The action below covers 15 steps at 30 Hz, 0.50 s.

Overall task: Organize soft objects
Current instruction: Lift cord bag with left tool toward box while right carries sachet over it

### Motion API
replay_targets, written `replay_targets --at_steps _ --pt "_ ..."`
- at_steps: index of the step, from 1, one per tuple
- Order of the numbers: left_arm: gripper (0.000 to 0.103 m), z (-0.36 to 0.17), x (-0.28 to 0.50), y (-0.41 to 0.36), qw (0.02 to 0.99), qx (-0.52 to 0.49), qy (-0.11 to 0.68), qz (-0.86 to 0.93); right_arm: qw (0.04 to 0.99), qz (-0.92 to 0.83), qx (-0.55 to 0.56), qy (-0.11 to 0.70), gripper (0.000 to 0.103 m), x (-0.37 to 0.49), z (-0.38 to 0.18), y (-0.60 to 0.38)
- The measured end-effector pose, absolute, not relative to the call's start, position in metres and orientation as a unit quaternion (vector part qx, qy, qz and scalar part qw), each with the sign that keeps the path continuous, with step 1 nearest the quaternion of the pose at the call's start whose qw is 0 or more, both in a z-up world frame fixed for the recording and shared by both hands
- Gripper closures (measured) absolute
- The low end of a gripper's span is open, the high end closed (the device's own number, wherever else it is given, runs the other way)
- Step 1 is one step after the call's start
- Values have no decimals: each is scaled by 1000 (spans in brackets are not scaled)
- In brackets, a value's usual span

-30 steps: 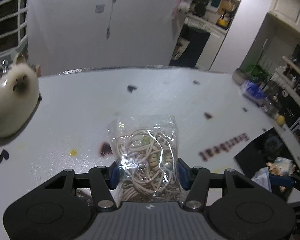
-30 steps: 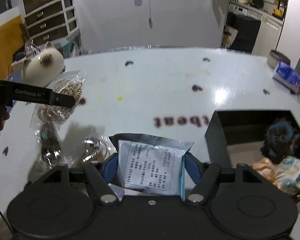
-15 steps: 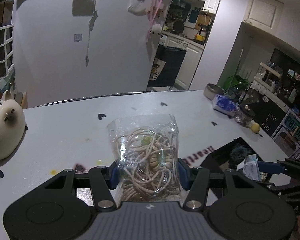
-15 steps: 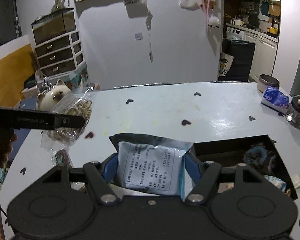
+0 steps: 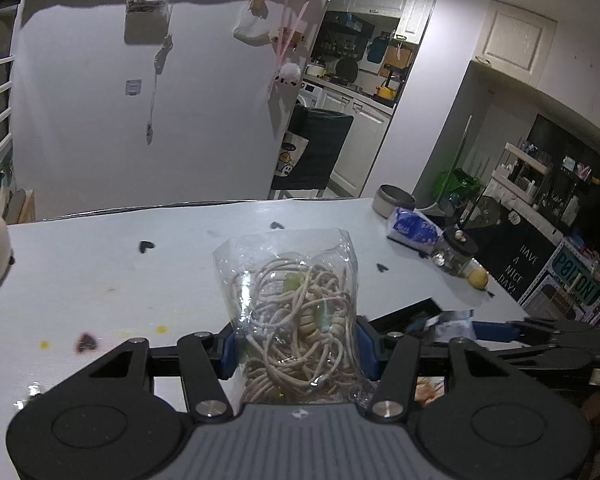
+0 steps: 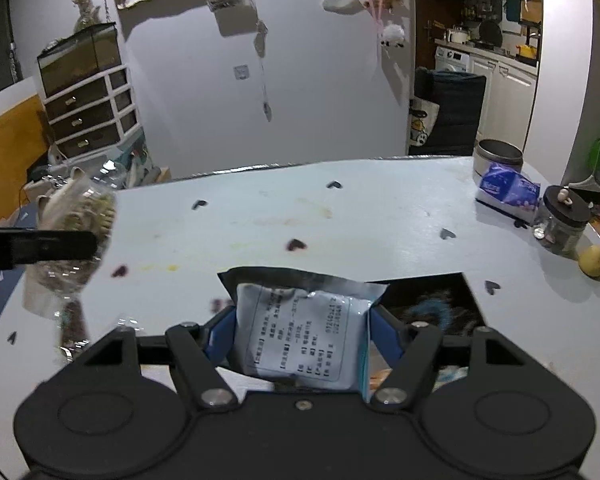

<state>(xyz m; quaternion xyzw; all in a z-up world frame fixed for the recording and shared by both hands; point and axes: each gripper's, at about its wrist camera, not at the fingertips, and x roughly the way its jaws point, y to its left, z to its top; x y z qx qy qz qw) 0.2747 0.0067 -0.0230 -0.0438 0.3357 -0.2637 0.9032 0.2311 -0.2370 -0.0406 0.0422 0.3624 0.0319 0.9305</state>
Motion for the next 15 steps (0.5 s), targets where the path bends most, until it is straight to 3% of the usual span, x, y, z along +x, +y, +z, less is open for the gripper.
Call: replay_targets --at_steps 11,15 --pt "47 -25 277 -63 902 -39 342 -259 909 86 45 405 30 285 -82 -284" --pt "47 -26 282 -76 903 -34 346 -253 897 112 56 424 23 299 -101 -285"
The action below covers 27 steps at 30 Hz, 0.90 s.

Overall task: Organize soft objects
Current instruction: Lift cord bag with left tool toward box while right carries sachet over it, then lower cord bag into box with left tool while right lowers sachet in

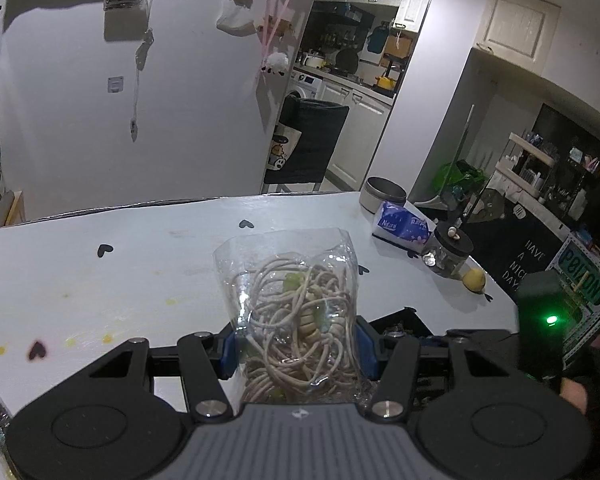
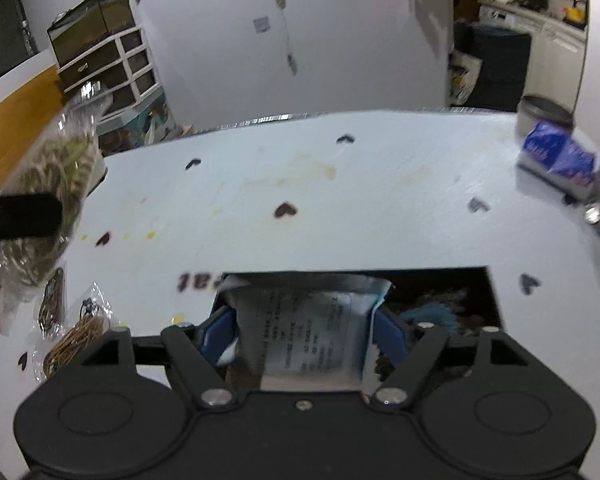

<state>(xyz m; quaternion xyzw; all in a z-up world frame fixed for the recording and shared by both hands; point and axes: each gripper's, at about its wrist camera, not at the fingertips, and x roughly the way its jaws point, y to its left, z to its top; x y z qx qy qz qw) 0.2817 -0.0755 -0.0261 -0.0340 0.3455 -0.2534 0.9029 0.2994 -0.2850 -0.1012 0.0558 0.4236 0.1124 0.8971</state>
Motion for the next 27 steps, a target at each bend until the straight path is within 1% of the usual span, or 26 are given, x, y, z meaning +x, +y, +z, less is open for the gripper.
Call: replay_targets --at_steps 2,4,9,11,12,14,16,17,19,21,23,27 --pt "47 -27 284 -81 903 -30 348 -252 892 116 59 433 20 304 -108 -286" --pt "47 -29 288 -86 901 -28 352 -251 893 124 67 427 15 303 -107 -291" --pt "47 -36 298 -101 892 -7 363 -268 889 134 83 430 15 298 -103 -311" --pt "47 -38 301 -106 890 -1 364 -274 889 132 87 429 18 297 -103 -319" --pt "47 -38 302 -108 890 1 364 -276 890 134 91 427 24 297 -103 -323" --pt "47 -39 306 -111 890 0 363 -277 889 141 100 424 30 301 -103 -329" --pt "47 -40 308 -113 891 -1 362 -275 889 147 104 422 44 306 -103 -331" --pt "47 -40 309 -112 892 -2 361 -273 888 152 109 420 48 311 -103 -331" --pt "47 -38 310 -112 893 -4 360 -271 886 164 115 418 63 320 -102 -329" --pt "47 -37 310 -111 893 -4 361 -270 883 175 112 421 71 329 -101 -324" --pt "47 -37 309 -111 890 3 362 -277 883 184 114 417 73 332 -99 -322" --pt "47 -38 309 -120 870 48 370 -322 880 176 128 421 73 327 -93 -332"
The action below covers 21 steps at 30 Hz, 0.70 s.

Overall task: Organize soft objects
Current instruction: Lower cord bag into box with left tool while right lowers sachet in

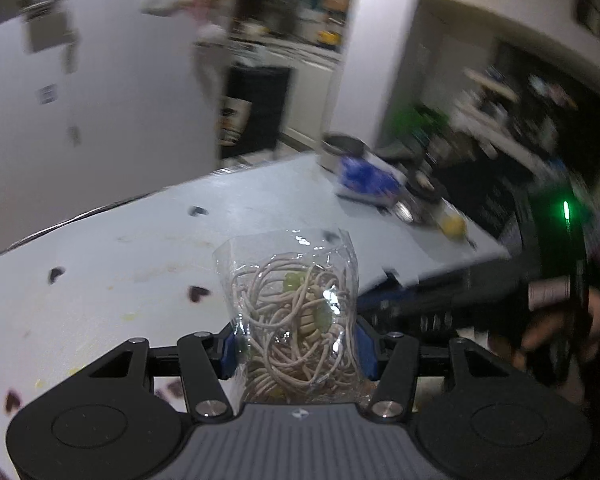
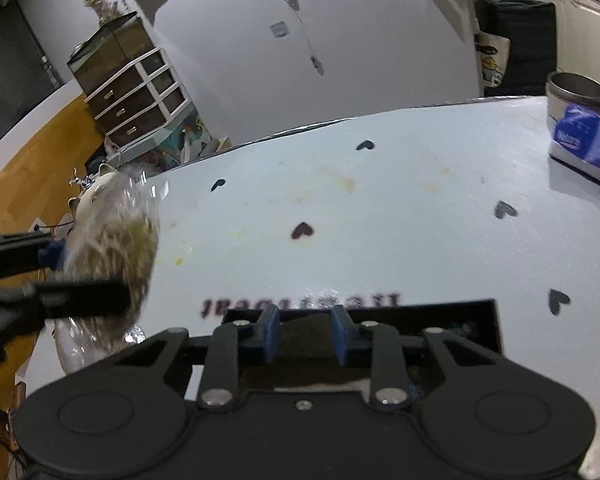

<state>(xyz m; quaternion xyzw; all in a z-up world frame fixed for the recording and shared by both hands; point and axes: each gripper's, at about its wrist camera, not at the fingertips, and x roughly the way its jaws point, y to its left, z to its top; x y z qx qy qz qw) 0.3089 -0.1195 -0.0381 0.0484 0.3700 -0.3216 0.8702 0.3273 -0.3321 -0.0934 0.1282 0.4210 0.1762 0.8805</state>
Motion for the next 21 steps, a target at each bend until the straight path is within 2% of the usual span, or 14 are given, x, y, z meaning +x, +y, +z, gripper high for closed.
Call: replay_targets --at_steps 12,21 --pt "47 -83 317 -189 716 235 391 -528 888 95 179 414 73 286 -83 -384" --pt "46 -126 329 -222 627 394 343 -578 886 59 191 419 73 268 -85 -405"
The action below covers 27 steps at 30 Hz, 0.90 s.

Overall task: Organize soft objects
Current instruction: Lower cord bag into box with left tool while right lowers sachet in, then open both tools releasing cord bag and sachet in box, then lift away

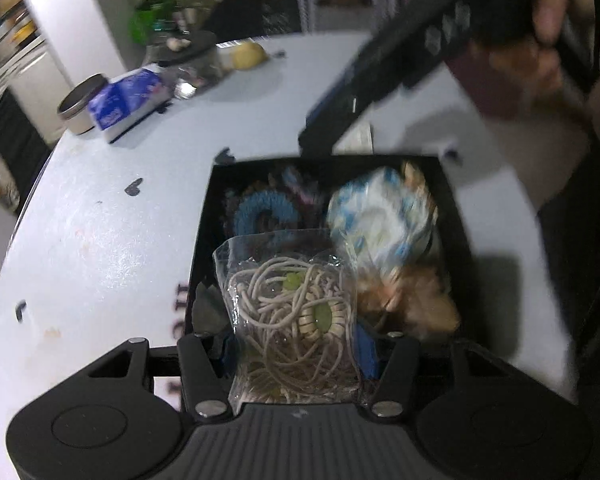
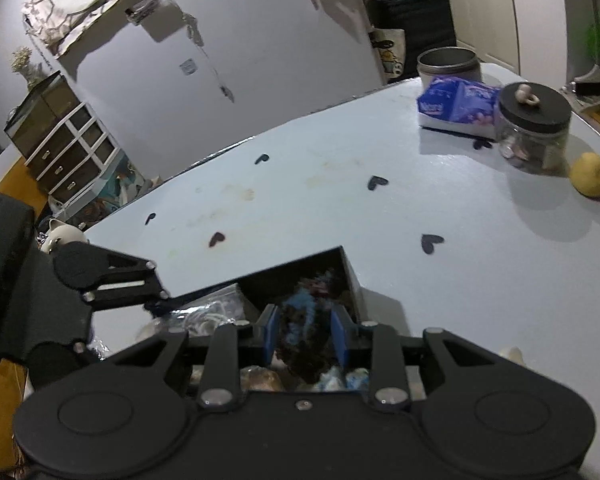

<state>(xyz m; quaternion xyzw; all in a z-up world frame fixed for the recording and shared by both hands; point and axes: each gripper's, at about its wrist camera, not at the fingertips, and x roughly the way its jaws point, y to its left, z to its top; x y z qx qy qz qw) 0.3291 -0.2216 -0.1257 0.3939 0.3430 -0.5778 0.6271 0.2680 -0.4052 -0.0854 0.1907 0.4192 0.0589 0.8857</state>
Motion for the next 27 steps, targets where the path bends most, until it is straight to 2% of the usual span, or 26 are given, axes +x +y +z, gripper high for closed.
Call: replay_targets --at_steps 1,5,7,11,17,23,27 --pt "45 -131 330 -223 621 413 336 -576 885 58 191 420 73 267 -86 -406" --pt "31 -144 333 -219 628 437 318 -560 884 60 189 423 72 265 -86 -406" --pt "30 -141 333 -216 635 420 325 -560 885 62 187 423 71 264 -85 -405" --pt "43 -131 331 -207 663 384 338 -547 884 68 188 422 71 262 -85 -403" --pt "54 -117 324 -199 705 324 354 -522 884 83 183 422 71 262 -83 -397" --pt "78 -119 327 -202 742 297 373 -472 884 93 175 423 71 258 -80 -393" --pt "78 -117 330 -206 761 279 365 -458 885 96 171 423 71 253 -78 -393"
